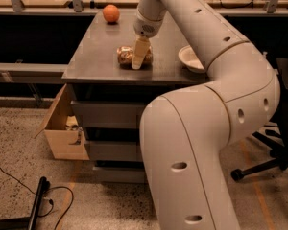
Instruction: Knock orange can over
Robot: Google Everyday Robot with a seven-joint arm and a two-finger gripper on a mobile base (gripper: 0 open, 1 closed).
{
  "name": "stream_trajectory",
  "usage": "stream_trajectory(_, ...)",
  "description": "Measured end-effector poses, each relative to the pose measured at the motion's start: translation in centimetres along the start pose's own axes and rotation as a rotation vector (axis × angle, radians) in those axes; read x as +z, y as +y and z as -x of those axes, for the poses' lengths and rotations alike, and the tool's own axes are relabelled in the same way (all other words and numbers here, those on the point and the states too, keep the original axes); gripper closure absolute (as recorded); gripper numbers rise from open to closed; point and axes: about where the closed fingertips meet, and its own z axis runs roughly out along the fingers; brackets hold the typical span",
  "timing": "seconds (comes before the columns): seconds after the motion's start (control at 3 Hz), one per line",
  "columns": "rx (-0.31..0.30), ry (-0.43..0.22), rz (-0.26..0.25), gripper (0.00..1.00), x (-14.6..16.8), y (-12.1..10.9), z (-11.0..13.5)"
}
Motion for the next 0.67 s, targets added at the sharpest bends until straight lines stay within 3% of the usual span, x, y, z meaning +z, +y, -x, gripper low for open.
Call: stream_trajectory(0.67,0.024,-0.02,-0.01,0.0,0.26,-0.28,0.05)
